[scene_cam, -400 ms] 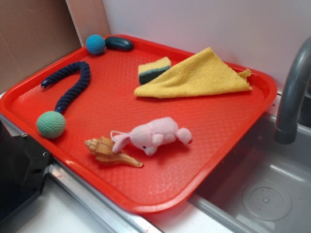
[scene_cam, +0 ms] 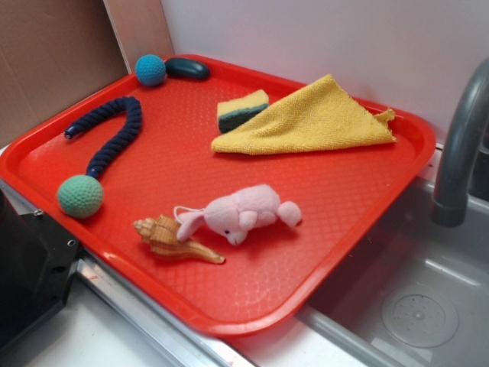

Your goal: Grab the green ball.

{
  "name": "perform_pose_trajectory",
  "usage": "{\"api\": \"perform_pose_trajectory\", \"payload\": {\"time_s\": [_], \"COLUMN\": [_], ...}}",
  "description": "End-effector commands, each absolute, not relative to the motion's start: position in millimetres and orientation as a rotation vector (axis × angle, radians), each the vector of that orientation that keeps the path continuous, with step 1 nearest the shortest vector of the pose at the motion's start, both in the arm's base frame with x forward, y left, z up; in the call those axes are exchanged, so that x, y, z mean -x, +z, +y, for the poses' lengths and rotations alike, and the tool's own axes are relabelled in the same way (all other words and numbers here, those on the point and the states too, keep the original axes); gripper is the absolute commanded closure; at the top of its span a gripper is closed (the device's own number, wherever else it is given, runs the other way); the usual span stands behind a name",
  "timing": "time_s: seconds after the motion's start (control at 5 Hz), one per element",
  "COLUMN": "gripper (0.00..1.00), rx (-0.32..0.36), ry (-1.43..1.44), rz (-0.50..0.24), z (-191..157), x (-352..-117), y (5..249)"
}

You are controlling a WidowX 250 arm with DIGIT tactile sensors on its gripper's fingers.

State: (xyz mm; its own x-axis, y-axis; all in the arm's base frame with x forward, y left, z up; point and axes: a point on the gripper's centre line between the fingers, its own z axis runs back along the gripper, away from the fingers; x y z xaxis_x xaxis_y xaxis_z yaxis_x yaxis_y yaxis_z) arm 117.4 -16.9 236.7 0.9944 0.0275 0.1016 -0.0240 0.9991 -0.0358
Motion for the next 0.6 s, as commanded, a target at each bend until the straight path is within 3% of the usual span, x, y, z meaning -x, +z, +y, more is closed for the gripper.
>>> {"api": "perform_pose_trajectory", "payload": {"time_s": [0.0, 0.2, 0.4], "gripper": [0.0, 0.0, 0.0], "rx": [0.003, -0.038, -0.064], "ry": [0.029, 0.034, 0.039], "rz": [-0.054, -0.029, -0.03], "z": [-4.2, 3.9, 7.5], "x": [-123.7, -123.7, -117.4], "y": [143.6, 100.3, 85.4]}}
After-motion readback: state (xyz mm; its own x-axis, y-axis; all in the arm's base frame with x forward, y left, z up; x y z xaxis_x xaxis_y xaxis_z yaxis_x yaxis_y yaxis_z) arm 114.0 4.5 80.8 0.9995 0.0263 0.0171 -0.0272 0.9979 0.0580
